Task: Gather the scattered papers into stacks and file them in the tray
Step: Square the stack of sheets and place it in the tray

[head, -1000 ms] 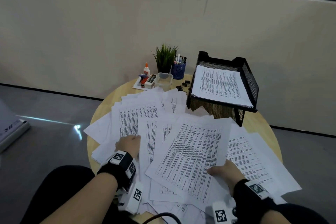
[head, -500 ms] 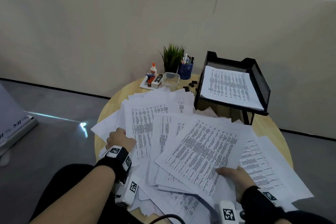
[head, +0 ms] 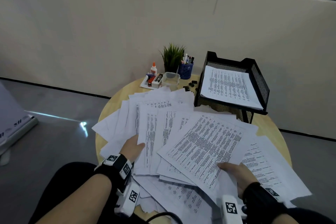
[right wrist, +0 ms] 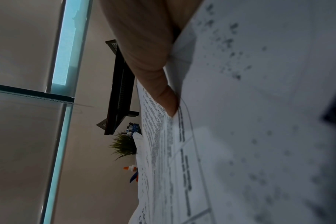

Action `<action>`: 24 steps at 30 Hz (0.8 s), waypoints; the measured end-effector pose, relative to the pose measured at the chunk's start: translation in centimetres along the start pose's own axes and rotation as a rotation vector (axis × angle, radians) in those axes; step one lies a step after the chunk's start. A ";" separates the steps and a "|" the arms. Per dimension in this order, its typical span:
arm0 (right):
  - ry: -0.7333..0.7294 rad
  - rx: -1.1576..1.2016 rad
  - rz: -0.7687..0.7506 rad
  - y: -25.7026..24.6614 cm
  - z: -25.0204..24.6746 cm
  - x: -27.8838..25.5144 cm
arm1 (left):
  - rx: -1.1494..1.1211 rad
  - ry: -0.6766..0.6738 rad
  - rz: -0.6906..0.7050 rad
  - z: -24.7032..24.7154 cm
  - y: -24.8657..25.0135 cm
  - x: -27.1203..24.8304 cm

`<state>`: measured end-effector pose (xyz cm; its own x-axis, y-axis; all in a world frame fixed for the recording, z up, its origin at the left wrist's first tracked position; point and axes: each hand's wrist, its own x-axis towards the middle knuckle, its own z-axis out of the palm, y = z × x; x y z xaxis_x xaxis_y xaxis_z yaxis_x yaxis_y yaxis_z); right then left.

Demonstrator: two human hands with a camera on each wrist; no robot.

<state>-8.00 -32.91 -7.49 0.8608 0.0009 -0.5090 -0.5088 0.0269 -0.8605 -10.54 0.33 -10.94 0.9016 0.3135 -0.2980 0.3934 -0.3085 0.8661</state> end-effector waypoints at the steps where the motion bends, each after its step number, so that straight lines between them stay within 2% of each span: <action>1: -0.008 -0.022 -0.002 0.0 -0.2 -0.1 | -0.010 -0.043 -0.003 0.2 0.1 -0.3; 9: -0.034 -0.192 0.055 0.8 -0.1 -0.8 | -0.162 -0.282 -0.041 1.9 1.0 -2.3; 13: -0.094 -0.176 0.096 0.8 0.5 -0.4 | -0.285 -0.225 -0.085 2.3 1.7 -2.3; 17: -0.106 -0.269 0.073 1.1 1.0 0.0 | -0.228 -0.180 -0.026 2.9 3.2 -2.5; 21: -0.133 -0.402 0.073 1.4 0.9 0.4 | -0.200 -0.188 -0.049 3.0 3.9 -2.4; 22: -0.110 -0.487 0.055 1.4 1.0 0.6 | -0.162 -0.193 -0.058 3.0 4.0 -2.4; 24: 0.028 -0.678 -0.016 0.9 1.4 0.2 | -0.026 -0.214 -0.043 3.2 3.9 -2.4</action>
<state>-8.29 -31.52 -8.33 0.8721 -0.0203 -0.4890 -0.3996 -0.6064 -0.6875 -10.53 -4.50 -8.11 0.9027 0.1273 -0.4109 0.4302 -0.2743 0.8600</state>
